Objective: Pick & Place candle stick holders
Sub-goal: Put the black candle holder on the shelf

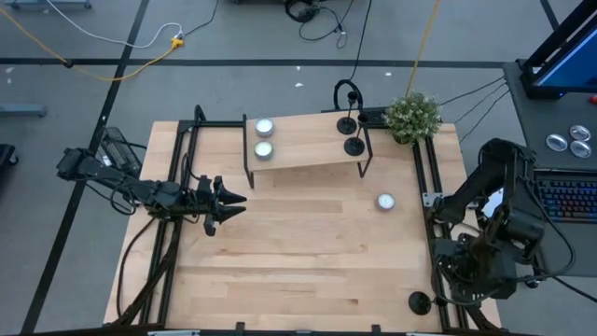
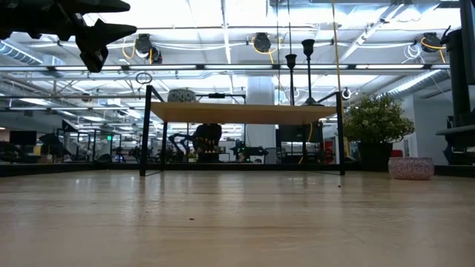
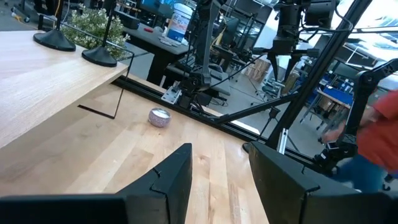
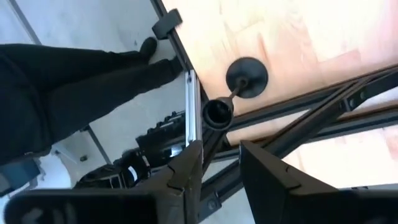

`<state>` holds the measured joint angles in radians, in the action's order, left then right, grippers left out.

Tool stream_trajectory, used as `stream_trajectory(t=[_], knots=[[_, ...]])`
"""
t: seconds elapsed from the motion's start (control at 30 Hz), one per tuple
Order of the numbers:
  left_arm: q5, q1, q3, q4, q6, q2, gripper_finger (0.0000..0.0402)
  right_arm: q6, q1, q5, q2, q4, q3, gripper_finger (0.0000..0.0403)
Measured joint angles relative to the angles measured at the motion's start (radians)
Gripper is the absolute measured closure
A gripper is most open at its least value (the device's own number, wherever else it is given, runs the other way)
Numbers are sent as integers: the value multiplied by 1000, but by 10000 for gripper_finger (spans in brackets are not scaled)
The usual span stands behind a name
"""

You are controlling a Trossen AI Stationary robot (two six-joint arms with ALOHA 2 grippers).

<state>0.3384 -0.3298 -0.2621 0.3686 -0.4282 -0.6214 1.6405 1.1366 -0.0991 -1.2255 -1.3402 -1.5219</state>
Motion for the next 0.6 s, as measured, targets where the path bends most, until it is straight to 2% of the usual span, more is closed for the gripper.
stream_trajectory(t=[0.27,0.47,0.6], knots=[[0,0,0,0,0,0,238,4,1,-11,-1,11,36,247],[0,0,0,0,1,0,238,4,12,-141,-2,134,158,198],[0,0,0,0,4,0,238,32,11,-163,7,171,220,187]])
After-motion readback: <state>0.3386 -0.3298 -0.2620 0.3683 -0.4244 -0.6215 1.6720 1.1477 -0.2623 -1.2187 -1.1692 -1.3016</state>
